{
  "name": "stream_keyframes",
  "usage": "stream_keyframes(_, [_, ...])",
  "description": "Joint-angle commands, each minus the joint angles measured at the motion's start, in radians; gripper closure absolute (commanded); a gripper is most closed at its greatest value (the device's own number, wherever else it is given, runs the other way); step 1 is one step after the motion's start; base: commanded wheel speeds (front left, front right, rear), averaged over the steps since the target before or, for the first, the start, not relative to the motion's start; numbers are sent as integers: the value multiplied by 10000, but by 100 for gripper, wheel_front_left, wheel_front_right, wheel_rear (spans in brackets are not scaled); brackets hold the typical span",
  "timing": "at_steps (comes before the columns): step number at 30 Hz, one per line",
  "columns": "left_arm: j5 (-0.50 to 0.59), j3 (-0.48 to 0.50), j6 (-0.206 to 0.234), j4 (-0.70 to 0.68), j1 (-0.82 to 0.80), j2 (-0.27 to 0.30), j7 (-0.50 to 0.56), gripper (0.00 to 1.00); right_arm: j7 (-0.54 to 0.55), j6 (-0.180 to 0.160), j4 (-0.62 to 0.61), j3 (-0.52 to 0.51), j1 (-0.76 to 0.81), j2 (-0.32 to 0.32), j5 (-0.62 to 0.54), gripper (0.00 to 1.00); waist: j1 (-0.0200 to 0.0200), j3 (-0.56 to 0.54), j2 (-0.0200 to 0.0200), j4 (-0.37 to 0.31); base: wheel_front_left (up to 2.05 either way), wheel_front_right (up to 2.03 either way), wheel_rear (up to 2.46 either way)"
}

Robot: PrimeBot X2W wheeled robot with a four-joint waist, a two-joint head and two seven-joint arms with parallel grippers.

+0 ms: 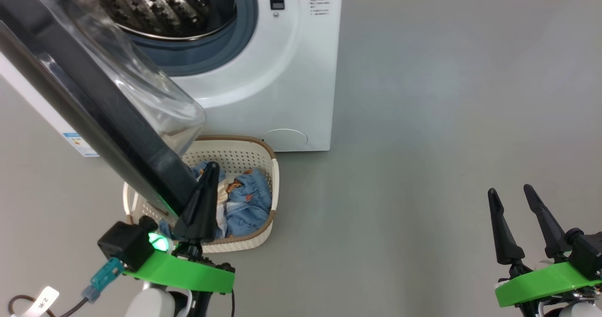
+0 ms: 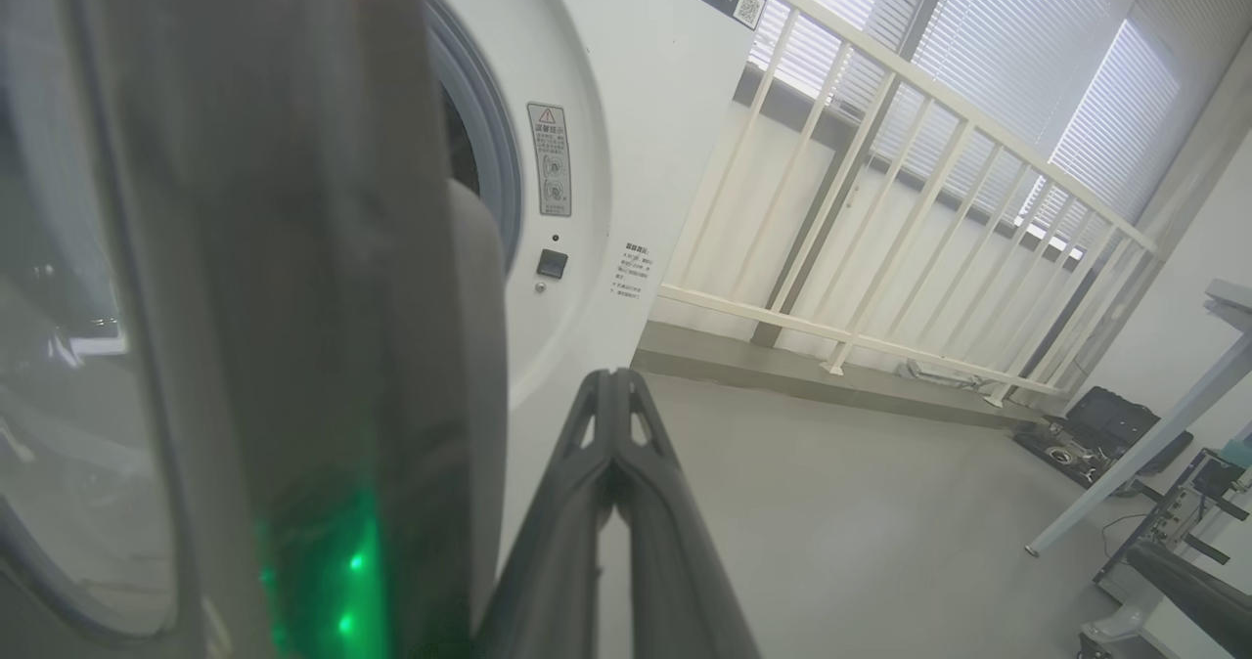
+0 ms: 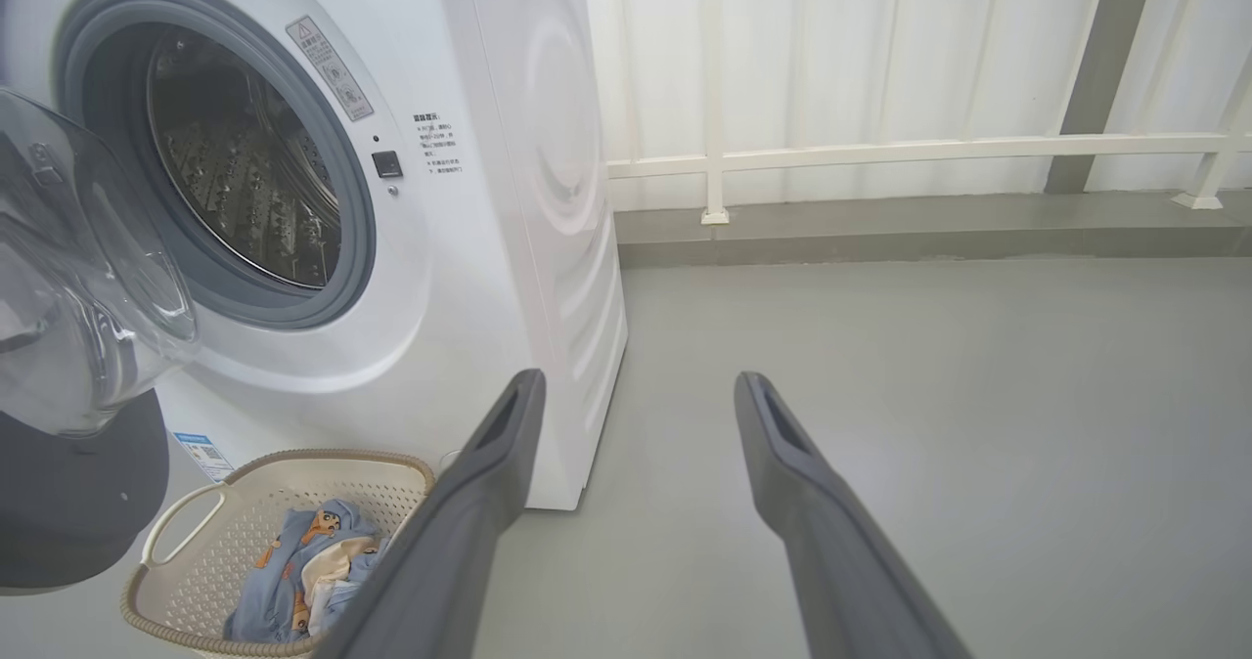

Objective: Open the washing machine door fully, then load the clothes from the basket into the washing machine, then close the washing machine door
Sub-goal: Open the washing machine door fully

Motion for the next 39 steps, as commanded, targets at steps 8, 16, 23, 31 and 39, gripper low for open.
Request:
stream_keyframes(8, [-20,606,44,-251,153,228,-63,100,-122,44,-304,153,-319,-257,-103,0,0,-98,0,436,0,0,0])
stream_keyframes(16, [36,705,44,-285,395,227,-63,100,-122,44,-322,200,-289,-337,-105,0,0,-202,0,883,0,0,0])
stream_keyframes(23, [148,830,44,-329,573,227,-63,100,-122,44,-343,212,-294,-410,-114,0,0,-200,0,1339,0,0,0])
stream_keyframes(31, [340,1089,76,-424,900,227,-63,100,-122,44,-327,235,-218,-458,-109,0,0,-294,0,1870,0,0,0])
stream_keyframes(39, [586,1362,231,-508,1149,227,-63,100,-122,44,-315,256,-179,-464,-99,0,0,-381,0,2297,0,0,0])
